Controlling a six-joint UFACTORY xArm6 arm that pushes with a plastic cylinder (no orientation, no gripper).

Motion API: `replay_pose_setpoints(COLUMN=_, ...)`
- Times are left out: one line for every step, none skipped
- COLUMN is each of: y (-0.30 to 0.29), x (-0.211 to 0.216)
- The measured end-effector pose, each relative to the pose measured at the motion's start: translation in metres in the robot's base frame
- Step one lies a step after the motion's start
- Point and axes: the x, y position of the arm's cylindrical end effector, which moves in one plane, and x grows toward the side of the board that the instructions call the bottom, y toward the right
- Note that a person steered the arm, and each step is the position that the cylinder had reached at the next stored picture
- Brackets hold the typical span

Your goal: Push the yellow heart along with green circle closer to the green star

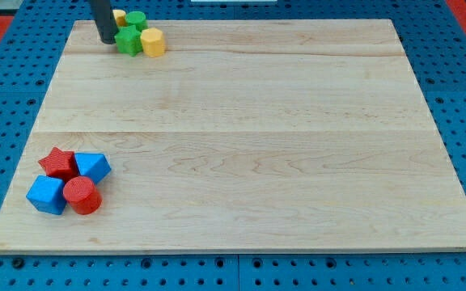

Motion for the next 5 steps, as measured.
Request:
replay_pose_setpoints(y=0.062, x=0.004)
replay_pose_setpoints(y=0.146, x=0.004)
replay_pose_setpoints(y=0.156, x=0.041)
replay_pose_setpoints(y=0.101, x=0.054)
replay_pose_setpoints(y=0.020, x=0.042)
